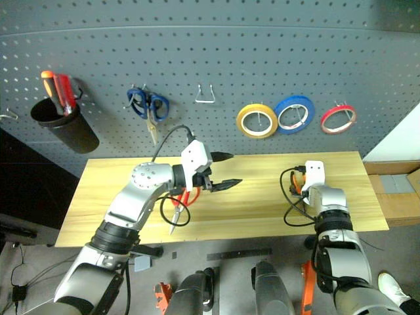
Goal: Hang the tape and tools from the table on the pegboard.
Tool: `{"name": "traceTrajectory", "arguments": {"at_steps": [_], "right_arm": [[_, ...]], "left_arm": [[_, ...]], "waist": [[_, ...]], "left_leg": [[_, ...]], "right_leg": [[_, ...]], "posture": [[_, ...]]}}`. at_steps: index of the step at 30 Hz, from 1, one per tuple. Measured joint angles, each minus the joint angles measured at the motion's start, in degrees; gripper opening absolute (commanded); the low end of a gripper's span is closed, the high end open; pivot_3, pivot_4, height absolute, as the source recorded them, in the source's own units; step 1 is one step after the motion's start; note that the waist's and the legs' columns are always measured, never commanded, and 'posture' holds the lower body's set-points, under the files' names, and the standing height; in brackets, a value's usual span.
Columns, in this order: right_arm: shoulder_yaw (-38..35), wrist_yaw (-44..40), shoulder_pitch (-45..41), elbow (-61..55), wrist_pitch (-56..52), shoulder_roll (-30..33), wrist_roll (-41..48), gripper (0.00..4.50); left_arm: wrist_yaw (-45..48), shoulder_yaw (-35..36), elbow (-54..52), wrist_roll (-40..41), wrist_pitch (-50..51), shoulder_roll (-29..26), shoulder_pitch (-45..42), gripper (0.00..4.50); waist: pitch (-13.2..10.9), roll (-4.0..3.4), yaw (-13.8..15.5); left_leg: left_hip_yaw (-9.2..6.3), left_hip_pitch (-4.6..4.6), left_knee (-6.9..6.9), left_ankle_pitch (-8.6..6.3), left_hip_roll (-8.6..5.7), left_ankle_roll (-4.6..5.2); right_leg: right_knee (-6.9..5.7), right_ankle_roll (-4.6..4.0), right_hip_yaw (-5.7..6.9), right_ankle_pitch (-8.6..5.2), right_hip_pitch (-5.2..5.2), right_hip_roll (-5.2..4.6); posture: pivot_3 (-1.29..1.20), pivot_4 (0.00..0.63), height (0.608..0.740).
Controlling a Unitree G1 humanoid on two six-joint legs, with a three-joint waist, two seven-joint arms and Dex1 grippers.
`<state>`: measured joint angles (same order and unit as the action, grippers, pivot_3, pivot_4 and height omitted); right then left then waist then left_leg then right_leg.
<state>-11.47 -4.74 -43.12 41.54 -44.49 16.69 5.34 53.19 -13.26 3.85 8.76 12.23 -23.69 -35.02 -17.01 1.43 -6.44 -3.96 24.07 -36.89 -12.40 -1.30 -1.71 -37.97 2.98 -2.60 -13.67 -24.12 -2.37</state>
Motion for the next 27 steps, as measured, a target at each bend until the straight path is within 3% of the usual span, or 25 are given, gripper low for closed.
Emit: {"name": "traceTrajectory", "arguments": {"at_steps": [1,4,8,15,20,27], "right_arm": [[-0.17,-0.26,-0.79,1.61,0.57,0.18,0.18,4.47],[-0.07,-0.51,-2.22,5.11,2.62,0.57,0.20,3.90],[2.60,-1.04,-3.13,7.38,5.69,0.79,-1.10,2.61],[4.17,1.56,0.99,0.19,5.78,-1.00,-2.14,2.60],[6.24,2.47,10.33,-18.58,-1.83,-3.58,-2.32,2.60],[13.03,2.56,16.57,-62.15,-19.10,-9.89,0.47,2.60]], "left_arm": [[0.01,0.00,0.00,0.01,0.00,-0.12,0.09,3.79],[-0.03,0.05,-0.01,0.06,0.14,-0.30,0.26,3.79],[-0.08,0.29,-0.65,0.40,1.56,-0.58,1.13,3.79],[0.38,4.95,-5.61,4.10,6.17,-5.46,6.63,3.79],[-0.57,10.56,-7.70,7.53,10.02,-8.23,9.77,3.79],[-5.12,19.52,-10.96,11.52,13.91,-10.34,13.13,3.79]], "waist": [[0.00,0.00,0.00],[0.02,0.03,0.02],[0.05,0.06,0.02],[0.07,0.06,-0.11],[0.06,0.05,0.11],[0.07,-0.01,0.12]], "left_leg": [[0.00,0.00,0.00,0.00,0.00,0.00],[0.00,-0.01,-0.02,0.00,-0.01,0.00],[-0.01,-0.03,-0.03,0.00,0.00,0.00],[-0.08,-0.04,0.03,0.00,0.06,0.00],[-0.31,0.04,0.00,0.00,0.03,0.00],[-0.45,0.18,0.03,0.00,0.08,-0.02]], "right_leg": [[0.00,0.00,-0.01,0.00,0.01,0.00],[0.00,0.00,0.00,0.00,0.03,0.00],[-0.01,0.00,0.00,0.00,0.04,0.00],[-0.04,0.00,0.02,0.00,0.01,0.05],[-0.03,0.00,0.04,0.00,-0.06,0.01],[-0.09,0.00,0.12,-0.01,-0.27,0.02]], "posture": [[-0.12,0.264,0.740],[-0.12,0.262,0.740],[-0.12,0.260,0.740],[-0.12,0.262,0.740],[-0.11,0.258,0.740],[-0.11,0.253,0.740]]}}
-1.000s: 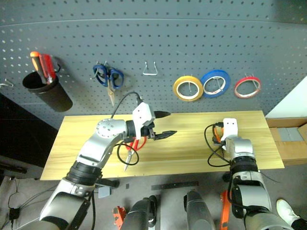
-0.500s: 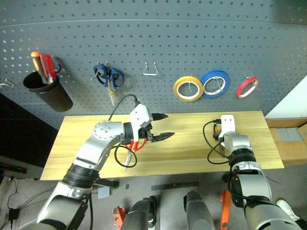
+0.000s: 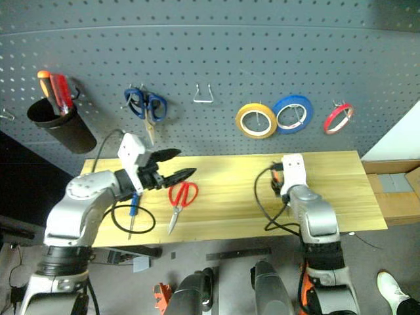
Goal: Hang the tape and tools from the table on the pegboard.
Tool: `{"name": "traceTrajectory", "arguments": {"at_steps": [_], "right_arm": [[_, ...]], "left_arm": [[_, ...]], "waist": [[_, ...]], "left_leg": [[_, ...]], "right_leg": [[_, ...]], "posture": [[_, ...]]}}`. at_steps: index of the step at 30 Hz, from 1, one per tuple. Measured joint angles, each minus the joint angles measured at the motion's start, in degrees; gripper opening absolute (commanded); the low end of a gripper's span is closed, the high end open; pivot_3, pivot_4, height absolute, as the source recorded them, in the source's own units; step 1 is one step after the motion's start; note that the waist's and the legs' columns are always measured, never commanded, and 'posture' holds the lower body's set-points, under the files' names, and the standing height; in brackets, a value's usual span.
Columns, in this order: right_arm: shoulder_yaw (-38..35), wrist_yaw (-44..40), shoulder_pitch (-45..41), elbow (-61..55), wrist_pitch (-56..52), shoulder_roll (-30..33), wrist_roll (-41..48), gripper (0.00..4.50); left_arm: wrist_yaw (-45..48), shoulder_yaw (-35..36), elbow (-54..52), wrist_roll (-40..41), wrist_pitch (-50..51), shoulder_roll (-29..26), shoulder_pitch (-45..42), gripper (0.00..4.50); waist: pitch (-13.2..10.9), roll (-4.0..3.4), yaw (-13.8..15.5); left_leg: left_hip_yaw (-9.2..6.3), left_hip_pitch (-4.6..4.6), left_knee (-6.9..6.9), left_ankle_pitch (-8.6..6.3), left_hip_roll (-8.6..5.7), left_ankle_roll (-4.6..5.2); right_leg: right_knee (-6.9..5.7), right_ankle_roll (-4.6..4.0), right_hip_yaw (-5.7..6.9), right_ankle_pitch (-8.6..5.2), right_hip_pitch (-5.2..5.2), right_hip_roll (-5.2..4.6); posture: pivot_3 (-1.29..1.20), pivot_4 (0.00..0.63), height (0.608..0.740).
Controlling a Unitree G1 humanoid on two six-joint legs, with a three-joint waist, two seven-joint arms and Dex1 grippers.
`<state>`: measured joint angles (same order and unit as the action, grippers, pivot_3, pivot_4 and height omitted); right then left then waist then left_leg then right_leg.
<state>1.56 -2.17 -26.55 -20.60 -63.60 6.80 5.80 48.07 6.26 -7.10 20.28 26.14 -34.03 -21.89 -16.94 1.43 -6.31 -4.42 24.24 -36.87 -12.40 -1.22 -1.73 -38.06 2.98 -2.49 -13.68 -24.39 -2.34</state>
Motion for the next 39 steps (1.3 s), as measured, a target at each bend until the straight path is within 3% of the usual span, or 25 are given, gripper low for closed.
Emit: {"name": "traceTrajectory", "arguments": {"at_steps": [3,8,18,26,39], "right_arm": [[3.15,0.37,-2.35,-6.87,-3.21,-2.80,0.08,2.60],[5.16,-0.09,-14.81,-8.03,-2.21,-5.24,0.07,2.60],[-1.13,0.01,-36.76,15.71,17.46,-10.20,0.48,2.60],[-2.47,2.21,-42.66,32.27,34.91,-13.36,-0.14,2.60],[1.14,2.51,-41.58,51.09,62.05,-10.64,-7.91,2.60]], "left_arm": [[-1.45,1.26,-0.53,0.08,0.08,-0.04,1.26,3.79],[-4.95,4.53,-2.41,0.43,-0.42,0.06,1.72,3.79],[-8.78,6.62,-4.60,1.42,-0.42,0.13,3.37,3.79],[-10.75,5.08,-5.63,1.47,-0.42,2.03,2.06,3.79],[-11.27,1.83,-4.85,1.15,-1.73,4.11,-2.29,3.79]], "waist": [[0.01,0.01,0.25],[0.05,0.03,0.86],[0.44,0.27,1.74],[1.06,0.79,2.47],[1.17,0.91,3.56]], "left_leg": [[0.01,0.01,-0.03,0.01,-0.05,-0.01],[0.00,0.04,-0.04,0.06,-0.06,-0.09],[0.01,0.26,0.15,0.11,-0.09,-0.23],[0.07,0.60,0.19,0.34,-0.07,-0.60],[0.23,0.58,0.03,0.48,-0.04,-0.81]], "right_leg": [[0.04,0.00,0.00,0.00,0.01,-0.05],[0.07,-0.04,0.04,0.03,0.00,-0.09],[-0.01,-0.21,0.11,0.13,-0.40,-0.15],[-0.10,-0.39,0.13,0.24,-0.88,-0.14],[-0.48,-0.48,0.14,0.30,-0.91,0.04]], "posture": [[-0.09,0.242,0.740],[-0.05,0.214,0.740],[0.00,0.176,0.740],[0.03,0.157,0.740],[0.04,0.158,0.740]]}}
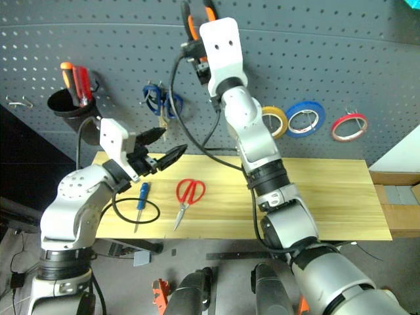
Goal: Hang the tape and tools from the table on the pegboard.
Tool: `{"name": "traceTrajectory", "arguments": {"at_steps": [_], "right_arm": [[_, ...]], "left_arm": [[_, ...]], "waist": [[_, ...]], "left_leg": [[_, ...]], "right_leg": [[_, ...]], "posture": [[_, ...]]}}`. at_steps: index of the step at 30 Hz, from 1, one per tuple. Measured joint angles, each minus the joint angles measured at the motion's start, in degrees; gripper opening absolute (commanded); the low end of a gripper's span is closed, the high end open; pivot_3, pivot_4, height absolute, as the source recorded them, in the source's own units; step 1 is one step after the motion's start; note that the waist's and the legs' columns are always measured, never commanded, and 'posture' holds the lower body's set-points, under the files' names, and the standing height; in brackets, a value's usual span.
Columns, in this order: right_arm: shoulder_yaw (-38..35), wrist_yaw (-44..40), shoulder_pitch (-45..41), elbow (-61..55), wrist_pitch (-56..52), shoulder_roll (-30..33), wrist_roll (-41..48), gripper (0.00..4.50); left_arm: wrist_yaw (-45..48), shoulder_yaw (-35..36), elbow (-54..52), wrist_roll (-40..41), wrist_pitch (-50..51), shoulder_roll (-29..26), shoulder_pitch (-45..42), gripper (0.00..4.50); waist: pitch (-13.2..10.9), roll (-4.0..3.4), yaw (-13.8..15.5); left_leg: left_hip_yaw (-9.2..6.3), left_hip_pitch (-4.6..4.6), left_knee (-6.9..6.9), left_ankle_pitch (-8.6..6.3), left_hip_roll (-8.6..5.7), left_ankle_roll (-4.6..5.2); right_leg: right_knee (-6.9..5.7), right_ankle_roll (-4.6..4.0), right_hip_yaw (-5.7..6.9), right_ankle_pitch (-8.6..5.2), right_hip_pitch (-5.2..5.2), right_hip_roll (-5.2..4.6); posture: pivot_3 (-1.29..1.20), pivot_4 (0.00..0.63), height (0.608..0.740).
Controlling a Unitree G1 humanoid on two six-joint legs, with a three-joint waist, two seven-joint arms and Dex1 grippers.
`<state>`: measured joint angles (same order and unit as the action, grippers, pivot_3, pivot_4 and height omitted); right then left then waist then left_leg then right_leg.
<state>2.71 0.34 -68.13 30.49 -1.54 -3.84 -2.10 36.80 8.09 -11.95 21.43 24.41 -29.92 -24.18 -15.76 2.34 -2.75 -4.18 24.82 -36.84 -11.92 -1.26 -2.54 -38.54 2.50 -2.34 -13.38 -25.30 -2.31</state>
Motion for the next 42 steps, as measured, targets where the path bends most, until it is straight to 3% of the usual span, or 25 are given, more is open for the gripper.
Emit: {"name": "traceTrajectory", "arguments": {"at_steps": [14,15,18,19,23,30,36,42], "right_arm": [[1.43,-0.27,5.76,6.09,0.39,-0.20,-2.13,2.59],[1.42,-0.30,5.75,6.08,-0.12,-0.17,-2.14,3.30],[1.44,-0.44,6.44,6.04,-3.49,0.04,-2.25,4.24],[1.51,-0.53,6.92,6.04,-4.47,0.03,-2.28,4.43],[2.26,-2.53,9.46,3.62,-10.23,0.64,-2.54,4.43],[8.79,-15.26,20.06,-18.42,-31.34,5.28,-0.98,4.43],[14.60,-28.01,29.06,-40.28,-53.02,10.92,8.53,4.43],[17.02,-30.48,30.85,-47.44,-60.43,13.33,12.49,4.43]], "left_arm": [[0.09,-2.71,3.77,-1.18,-3.18,1.39,-2.91,3.79],[0.11,-2.84,3.91,-1.22,-3.42,1.45,-2.94,3.79],[0.09,-3.11,5.18,-1.41,-3.77,1.50,-3.21,3.79],[0.08,-3.26,5.48,-1.46,-3.79,1.52,-3.21,3.79],[-0.12,-3.36,5.58,-1.81,-3.87,1.67,-3.17,3.79],[-2.91,-4.24,5.16,-3.29,0.98,1.95,1.88,3.79],[-11.45,-6.64,4.75,-7.27,17.65,2.02,7.45,3.79],[-16.60,-9.14,11.12,-9.98,28.60,4.41,6.11,3.79]], "waist": [[0.33,0.17,0.06],[0.50,0.19,0.07],[0.89,0.18,0.06],[1.00,0.18,0.06],[1.11,0.18,0.05],[1.23,0.14,-0.16],[1.27,0.14,-0.32],[1.29,0.16,-0.28]], "left_leg": [[-0.06,-0.05,-0.11,0.07,0.00,0.00],[-0.07,-0.05,-0.11,0.07,0.00,0.00],[-0.06,-0.07,-0.11,0.06,-0.01,0.02],[-0.06,-0.08,-0.11,0.06,-0.01,0.03],[-0.08,-0.09,-0.12,0.08,-0.01,0.05],[-0.09,-0.09,-0.11,0.08,0.01,0.06],[-0.31,-0.14,-0.17,0.09,0.04,0.10],[-0.29,-0.43,-0.18,0.14,-0.01,0.14]], "right_leg": [[-0.34,0.00,0.00,0.00,-0.03,0.05],[-0.33,-0.01,0.00,0.00,-0.03,0.05],[-0.34,-0.01,0.00,0.00,-0.01,0.05],[-0.35,-0.01,0.00,0.00,-0.01,0.05],[-0.40,-0.02,0.00,0.01,-0.01,0.06],[-0.39,-0.01,-0.01,0.00,-0.02,0.06],[-0.44,-0.01,0.04,0.00,0.07,0.07],[-0.43,-0.01,0.11,0.00,0.41,0.08]], "posture": [[0.03,0.158,0.740],[0.03,0.158,0.740],[0.02,0.158,0.740],[0.02,0.158,0.740],[0.02,0.160,0.740],[0.01,0.177,0.740],[-0.01,0.193,0.740],[-0.01,0.203,0.740]]}}
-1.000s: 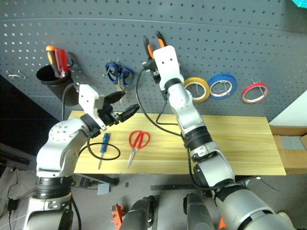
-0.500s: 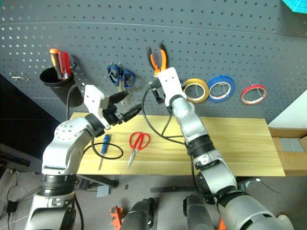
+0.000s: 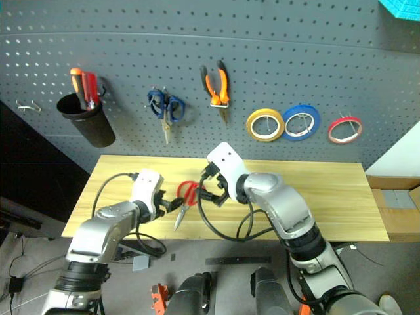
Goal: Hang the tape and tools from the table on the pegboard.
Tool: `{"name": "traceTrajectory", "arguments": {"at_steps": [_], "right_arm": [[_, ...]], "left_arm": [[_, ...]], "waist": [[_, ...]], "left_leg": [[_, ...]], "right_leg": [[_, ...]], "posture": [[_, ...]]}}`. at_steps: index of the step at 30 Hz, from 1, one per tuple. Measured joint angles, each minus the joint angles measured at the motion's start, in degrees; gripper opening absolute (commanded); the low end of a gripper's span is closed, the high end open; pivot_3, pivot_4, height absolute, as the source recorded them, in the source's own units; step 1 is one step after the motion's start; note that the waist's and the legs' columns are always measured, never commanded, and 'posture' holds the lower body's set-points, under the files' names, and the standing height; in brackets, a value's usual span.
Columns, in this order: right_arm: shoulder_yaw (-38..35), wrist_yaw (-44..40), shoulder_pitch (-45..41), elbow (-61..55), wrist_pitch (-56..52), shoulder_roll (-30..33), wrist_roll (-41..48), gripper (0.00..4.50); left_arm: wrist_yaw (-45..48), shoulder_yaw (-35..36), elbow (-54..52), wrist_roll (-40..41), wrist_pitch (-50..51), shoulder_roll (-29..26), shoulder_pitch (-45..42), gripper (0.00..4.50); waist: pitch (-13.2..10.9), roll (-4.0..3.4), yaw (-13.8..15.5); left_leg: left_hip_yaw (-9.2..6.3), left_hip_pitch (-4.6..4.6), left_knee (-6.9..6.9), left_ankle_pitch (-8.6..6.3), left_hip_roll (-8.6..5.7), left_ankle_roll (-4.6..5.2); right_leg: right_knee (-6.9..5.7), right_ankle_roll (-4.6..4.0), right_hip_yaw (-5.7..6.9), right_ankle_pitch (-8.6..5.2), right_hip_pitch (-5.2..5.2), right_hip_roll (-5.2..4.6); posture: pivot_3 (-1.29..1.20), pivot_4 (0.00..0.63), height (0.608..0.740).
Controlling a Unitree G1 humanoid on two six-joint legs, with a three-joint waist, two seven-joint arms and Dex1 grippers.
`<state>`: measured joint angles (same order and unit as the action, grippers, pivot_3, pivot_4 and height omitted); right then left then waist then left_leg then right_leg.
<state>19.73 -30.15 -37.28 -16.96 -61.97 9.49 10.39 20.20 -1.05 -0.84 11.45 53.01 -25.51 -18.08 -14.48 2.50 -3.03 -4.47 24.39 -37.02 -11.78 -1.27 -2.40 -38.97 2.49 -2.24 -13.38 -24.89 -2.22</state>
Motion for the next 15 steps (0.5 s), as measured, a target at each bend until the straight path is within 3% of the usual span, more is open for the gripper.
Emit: {"name": "traceTrajectory", "arguments": {"at_steps": [13,15], "right_arm": [[2.09,0.52,-0.04,-1.72,-1.15,1.41,0.44,4.43],[2.33,0.55,-0.04,-2.40,-1.15,1.68,0.45,4.50]], "left_arm": [[-1.81,-3.08,17.32,-3.48,-2.70,4.79,-7.65,3.79],[-1.91,-3.02,18.09,-3.75,-3.60,4.96,-7.82,3.20]], "waist": [[0.01,0.01,-0.19],[0.01,0.00,-0.22]], "left_leg": [[-0.02,-0.02,0.03,0.01,0.03,-0.01],[-0.02,-0.03,0.03,0.01,0.03,-0.01]], "right_leg": [[0.01,-0.01,-0.05,0.00,-0.01,-0.06],[0.02,-0.01,-0.08,0.00,-0.01,-0.08]], "posture": [[-0.06,0.213,0.740],[-0.06,0.213,0.740]]}}
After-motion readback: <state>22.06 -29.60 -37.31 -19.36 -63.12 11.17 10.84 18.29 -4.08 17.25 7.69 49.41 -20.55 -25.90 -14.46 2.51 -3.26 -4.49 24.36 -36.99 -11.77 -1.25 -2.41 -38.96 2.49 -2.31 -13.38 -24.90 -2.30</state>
